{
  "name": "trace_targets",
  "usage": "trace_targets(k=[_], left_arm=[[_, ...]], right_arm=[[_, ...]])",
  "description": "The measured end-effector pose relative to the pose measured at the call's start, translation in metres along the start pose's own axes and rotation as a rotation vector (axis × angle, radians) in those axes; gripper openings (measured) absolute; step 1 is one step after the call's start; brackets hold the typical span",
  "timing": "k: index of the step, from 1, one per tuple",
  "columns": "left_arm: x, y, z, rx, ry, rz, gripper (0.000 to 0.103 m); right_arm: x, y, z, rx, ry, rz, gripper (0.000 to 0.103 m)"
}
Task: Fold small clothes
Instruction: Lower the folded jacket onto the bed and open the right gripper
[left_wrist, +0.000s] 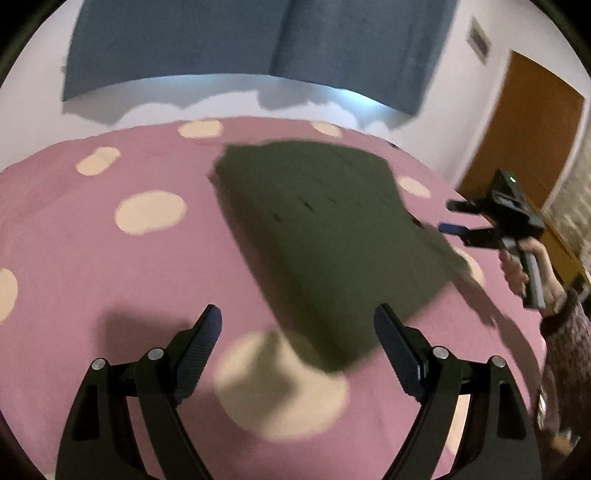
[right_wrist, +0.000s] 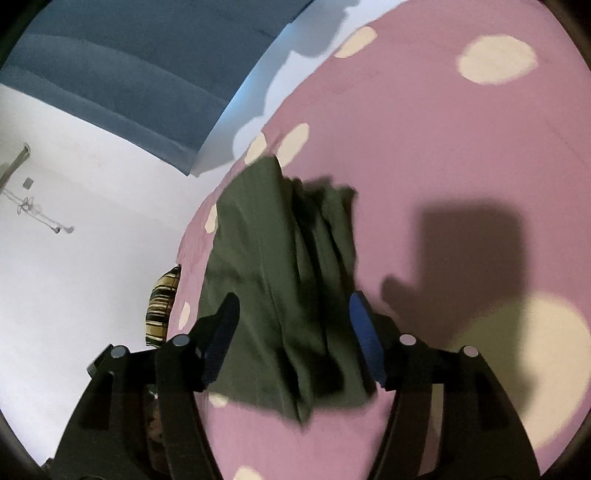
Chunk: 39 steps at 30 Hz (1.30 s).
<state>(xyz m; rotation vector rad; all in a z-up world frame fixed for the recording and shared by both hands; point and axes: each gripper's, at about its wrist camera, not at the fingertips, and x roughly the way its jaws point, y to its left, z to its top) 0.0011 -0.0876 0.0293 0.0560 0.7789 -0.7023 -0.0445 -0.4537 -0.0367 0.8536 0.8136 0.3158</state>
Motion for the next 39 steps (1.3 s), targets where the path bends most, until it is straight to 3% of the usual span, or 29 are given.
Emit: trace_targets(k=[4, 10, 11, 12, 14, 17, 22, 28, 35, 38, 39], left_arm=[[0.044, 0.028, 0.042, -0.077, 0.028, 0.006, 0.084], [0.107, 0.061, 0.080, -0.217, 0.102, -0.003, 0.084], [0.116, 0.063, 0.083, -0.228, 0.115, 0.012, 0.084], [0.119, 0.064, 0.083, -0.231, 0.120, 0.016, 0.084], [0.130, 0.066, 0.087, -0.236, 0.136, 0.028, 0.084], [0.139, 0.064, 0.089, -0.221, 0.161, 0.065, 0.085], [0.155, 0.058, 0.081, -0.174, 0.196, 0.135, 0.085], [0.162, 0.072, 0.071, -0.231, 0.199, 0.074, 0.086], [0.155, 0.068, 0.076, -0.218, 0.182, 0.080, 0.086], [0.146, 0.072, 0.079, -0.246, 0.177, 0.048, 0.086], [0.141, 0.073, 0.080, -0.254, 0.172, 0.044, 0.084]], right_arm=[[0.035, 0.004, 0.042, 0.005, -0.004, 0.032, 0.062], [0.082, 0.003, 0.075, 0.006, 0.052, 0.032, 0.061], [0.085, 0.004, 0.076, -0.001, 0.061, 0.025, 0.048], [0.089, 0.004, 0.076, -0.012, 0.073, 0.014, 0.025], [0.098, 0.002, 0.075, -0.018, 0.115, 0.017, 0.015], [0.105, -0.002, 0.073, -0.019, 0.145, -0.018, 0.011], [0.115, -0.017, 0.068, 0.010, 0.180, -0.032, 0.011], [0.122, -0.028, 0.067, 0.041, 0.179, -0.007, 0.009], [0.117, -0.026, 0.066, 0.076, 0.159, 0.002, 0.013], [0.106, -0.017, 0.067, 0.068, 0.137, 0.006, 0.026], [0.101, -0.014, 0.068, 0.059, 0.125, 0.006, 0.042]])
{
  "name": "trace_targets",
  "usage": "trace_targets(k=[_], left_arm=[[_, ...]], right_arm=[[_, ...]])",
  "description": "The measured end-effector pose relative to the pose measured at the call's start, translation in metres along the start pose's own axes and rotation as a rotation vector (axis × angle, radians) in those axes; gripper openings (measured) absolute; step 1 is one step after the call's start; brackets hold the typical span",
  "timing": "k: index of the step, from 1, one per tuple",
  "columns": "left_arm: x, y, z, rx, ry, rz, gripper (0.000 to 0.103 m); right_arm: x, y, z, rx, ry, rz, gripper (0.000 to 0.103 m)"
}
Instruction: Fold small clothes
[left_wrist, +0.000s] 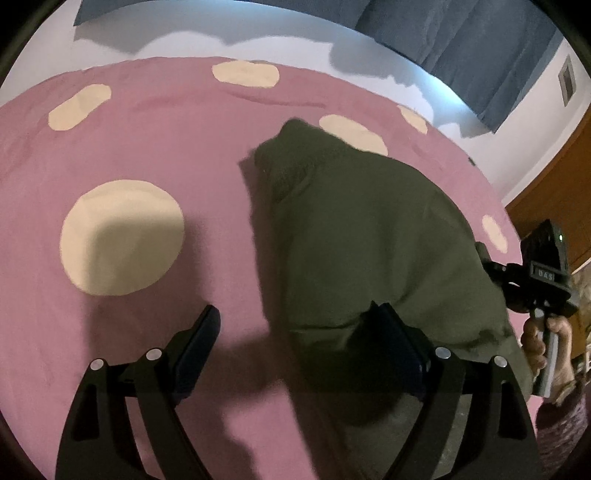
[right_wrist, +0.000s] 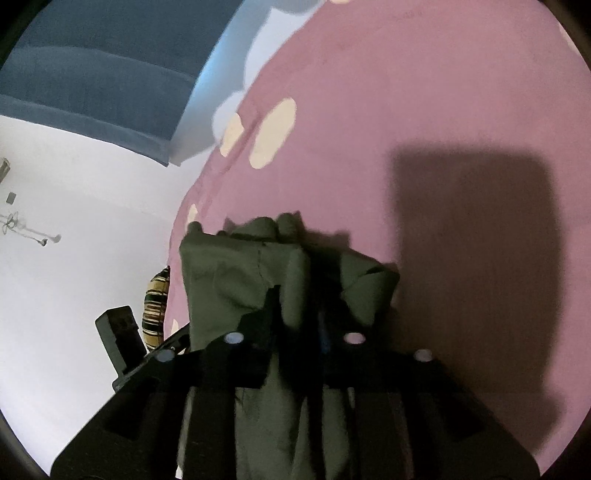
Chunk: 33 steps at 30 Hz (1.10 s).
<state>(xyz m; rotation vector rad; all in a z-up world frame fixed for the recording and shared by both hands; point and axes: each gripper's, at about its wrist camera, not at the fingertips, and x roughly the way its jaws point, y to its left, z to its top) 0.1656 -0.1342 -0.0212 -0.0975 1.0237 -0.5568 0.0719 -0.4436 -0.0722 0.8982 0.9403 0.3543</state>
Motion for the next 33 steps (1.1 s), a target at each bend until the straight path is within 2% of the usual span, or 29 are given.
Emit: trace_targets(k=[1, 2, 3, 7, 10, 14, 23, 25, 27, 28, 30, 33], left_arm=[[-0.010, 0.002, 0.000, -0.005, -0.020, -0.014, 0.084], [-0.018, 0.003, -0.001, -0.003, -0.042, -0.027, 0.084], [-0.029, 0.006, -0.002, 0.005, -0.072, -0.039, 0.084], [-0.043, 0.015, -0.003, 0.006, -0.102, -0.076, 0.086], [-0.037, 0.021, 0.000, -0.024, -0.087, -0.113, 0.086], [-0.018, 0.021, 0.004, -0.065, -0.039, -0.170, 0.086], [0.019, 0.010, 0.018, -0.039, 0.005, -0.163, 0.086], [0.024, 0.008, 0.023, -0.031, 0.006, -0.156, 0.084], [0.028, 0.008, 0.027, -0.036, 0.025, -0.194, 0.058], [0.031, 0.006, 0.029, -0.043, 0.039, -0.210, 0.055], [0.033, -0.002, 0.031, -0.017, 0.044, -0.164, 0.051], [0.034, -0.009, 0.032, 0.016, 0.050, -0.120, 0.050]], right_arm=[[-0.010, 0.004, -0.002, -0.014, -0.022, 0.001, 0.052], [-0.022, 0.009, -0.004, -0.032, -0.057, 0.008, 0.067], [-0.028, 0.011, -0.005, -0.041, -0.078, 0.011, 0.072], [-0.049, 0.006, -0.009, -0.040, -0.101, 0.002, 0.075], [-0.045, -0.006, -0.011, -0.020, -0.078, -0.021, 0.075], [-0.026, -0.015, -0.013, 0.005, -0.039, 0.002, 0.075], [0.007, -0.006, 0.008, -0.032, 0.018, 0.026, 0.075], [0.010, -0.003, 0.010, -0.058, 0.034, 0.002, 0.066], [0.014, -0.003, 0.010, -0.070, 0.055, -0.018, 0.038], [0.017, -0.007, 0.010, -0.049, 0.069, 0.003, 0.033], [0.018, -0.010, 0.009, -0.045, 0.067, 0.008, 0.025], [0.017, -0.015, 0.007, -0.024, 0.051, 0.027, 0.020]])
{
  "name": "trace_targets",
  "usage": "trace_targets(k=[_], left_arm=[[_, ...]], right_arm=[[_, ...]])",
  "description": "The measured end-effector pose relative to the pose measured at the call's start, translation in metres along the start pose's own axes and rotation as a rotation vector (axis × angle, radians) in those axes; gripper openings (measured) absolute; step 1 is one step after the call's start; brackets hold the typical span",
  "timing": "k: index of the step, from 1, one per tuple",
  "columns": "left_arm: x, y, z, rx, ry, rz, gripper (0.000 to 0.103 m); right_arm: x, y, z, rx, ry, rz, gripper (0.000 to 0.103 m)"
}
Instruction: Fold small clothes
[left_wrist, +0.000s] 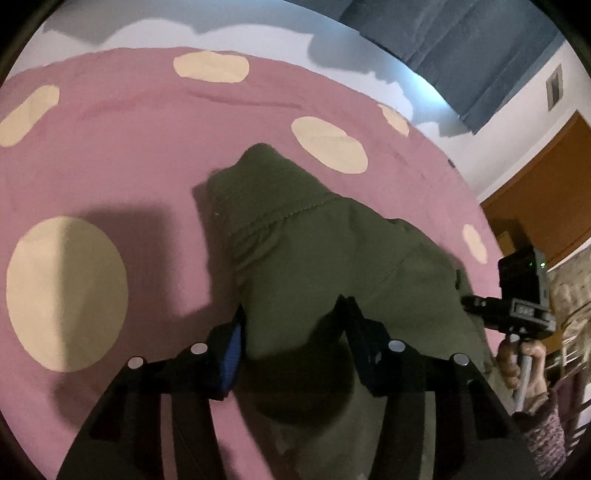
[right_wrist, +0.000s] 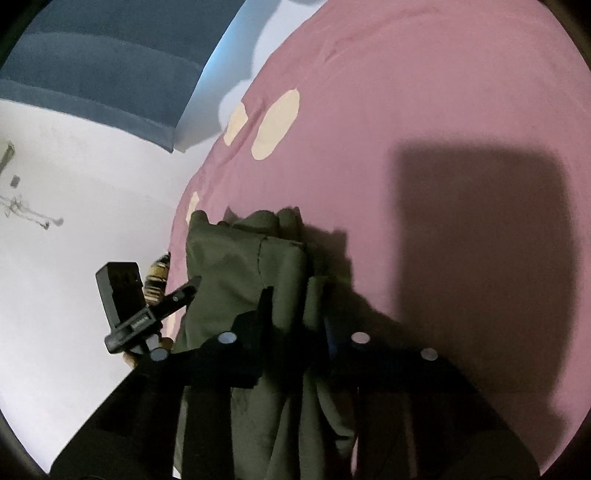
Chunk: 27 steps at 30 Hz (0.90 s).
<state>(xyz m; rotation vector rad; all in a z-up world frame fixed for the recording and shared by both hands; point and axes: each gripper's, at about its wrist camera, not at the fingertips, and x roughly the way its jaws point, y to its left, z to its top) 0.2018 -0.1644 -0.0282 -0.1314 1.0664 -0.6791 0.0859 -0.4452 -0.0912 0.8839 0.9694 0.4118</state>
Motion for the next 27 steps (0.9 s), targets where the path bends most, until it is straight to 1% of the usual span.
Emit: trace_targets(k=[14, 21, 22, 23, 24, 25, 26, 27], left_arm=[[0.000, -0.002, 0.003, 0.020, 0.007, 0.018, 0.050], [0.000, -0.003, 0.003, 0.032, 0.003, 0.023, 0.051], [-0.002, -0.004, 0.002, 0.034, -0.007, 0.023, 0.051], [-0.005, -0.004, 0.000, 0.037, -0.023, 0.027, 0.054], [-0.008, -0.006, -0.001, 0.040, -0.034, 0.028, 0.056], [-0.014, -0.006, -0.005, 0.034, -0.042, 0.021, 0.058], [-0.017, -0.007, -0.007, 0.027, -0.045, 0.012, 0.064], [-0.022, -0.008, -0.011, 0.020, -0.047, -0.005, 0.073]], right_arm=[[-0.004, -0.006, -0.012, 0.054, -0.073, 0.035, 0.014], [-0.002, -0.009, -0.011, 0.060, -0.073, 0.045, 0.015], [-0.003, -0.009, -0.012, 0.061, -0.075, 0.044, 0.016], [-0.004, -0.008, -0.012, 0.059, -0.077, 0.041, 0.020], [-0.006, -0.007, -0.013, 0.054, -0.077, 0.036, 0.027], [-0.009, -0.006, -0.014, 0.048, -0.081, 0.025, 0.031], [-0.013, -0.004, -0.015, 0.045, -0.086, 0.015, 0.041], [-0.017, -0.003, -0.018, 0.045, -0.085, 0.019, 0.050]])
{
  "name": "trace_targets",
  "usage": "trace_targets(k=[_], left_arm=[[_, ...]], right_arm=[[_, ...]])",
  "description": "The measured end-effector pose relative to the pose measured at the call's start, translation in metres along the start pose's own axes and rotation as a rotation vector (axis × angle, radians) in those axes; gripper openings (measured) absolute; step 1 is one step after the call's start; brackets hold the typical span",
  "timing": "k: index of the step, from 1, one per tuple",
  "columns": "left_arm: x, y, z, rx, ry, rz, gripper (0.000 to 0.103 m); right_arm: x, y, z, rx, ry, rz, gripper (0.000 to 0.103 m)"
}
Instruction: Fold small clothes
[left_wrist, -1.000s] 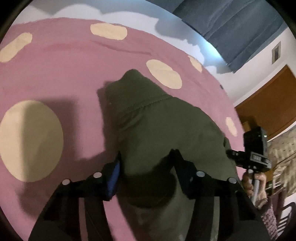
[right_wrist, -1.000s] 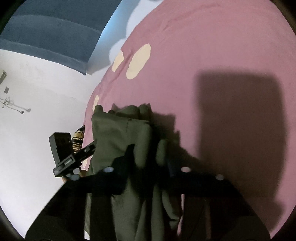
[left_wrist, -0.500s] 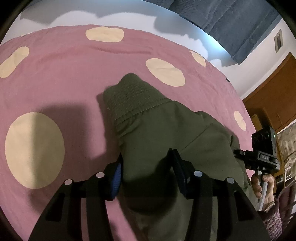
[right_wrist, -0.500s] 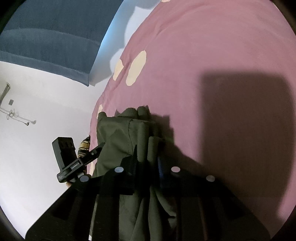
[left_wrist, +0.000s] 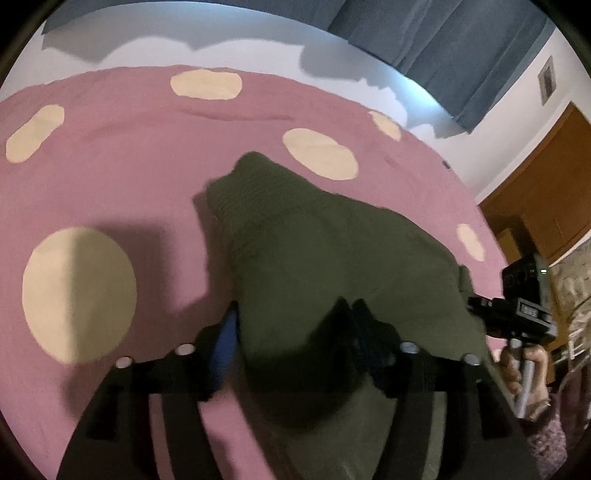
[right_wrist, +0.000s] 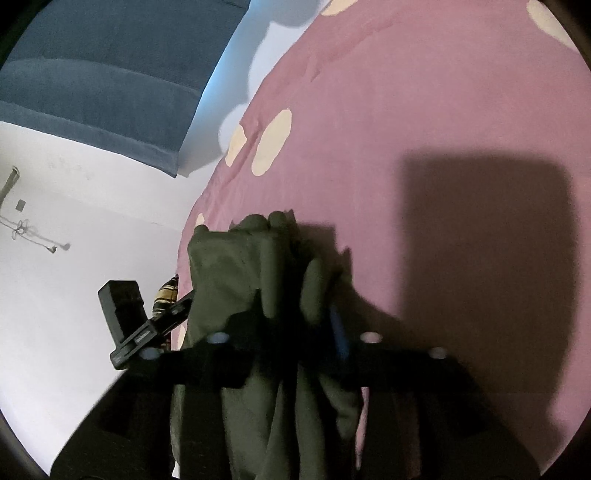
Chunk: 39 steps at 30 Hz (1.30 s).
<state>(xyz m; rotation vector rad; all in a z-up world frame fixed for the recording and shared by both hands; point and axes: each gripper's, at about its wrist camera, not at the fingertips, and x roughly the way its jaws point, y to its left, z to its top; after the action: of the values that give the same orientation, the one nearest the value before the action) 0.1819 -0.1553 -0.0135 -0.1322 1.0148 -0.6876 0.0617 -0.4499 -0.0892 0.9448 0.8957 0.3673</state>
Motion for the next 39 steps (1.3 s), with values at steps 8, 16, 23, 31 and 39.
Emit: trace_targets(k=[8, 16, 23, 31, 39], left_arm=[[-0.052, -0.009, -0.066, -0.048, 0.000, -0.115, 0.081], [-0.069, -0.027, -0.132, -0.095, 0.051, -0.212, 0.081], [-0.055, -0.028, -0.138, -0.107, 0.082, -0.213, 0.065], [-0.051, -0.043, -0.131, -0.047, 0.082, -0.154, 0.055], [-0.052, -0.045, -0.136, -0.031, 0.069, -0.146, 0.055]], right_arm=[[-0.044, 0.009, -0.047, -0.034, 0.024, -0.025, 0.070], [-0.060, 0.010, -0.105, -0.030, 0.066, 0.012, 0.074], [-0.050, 0.020, -0.116, -0.101, 0.090, -0.072, 0.043], [-0.043, 0.017, -0.123, -0.082, 0.078, -0.043, 0.028], [-0.042, 0.002, -0.121, -0.053, 0.080, 0.027, 0.027]])
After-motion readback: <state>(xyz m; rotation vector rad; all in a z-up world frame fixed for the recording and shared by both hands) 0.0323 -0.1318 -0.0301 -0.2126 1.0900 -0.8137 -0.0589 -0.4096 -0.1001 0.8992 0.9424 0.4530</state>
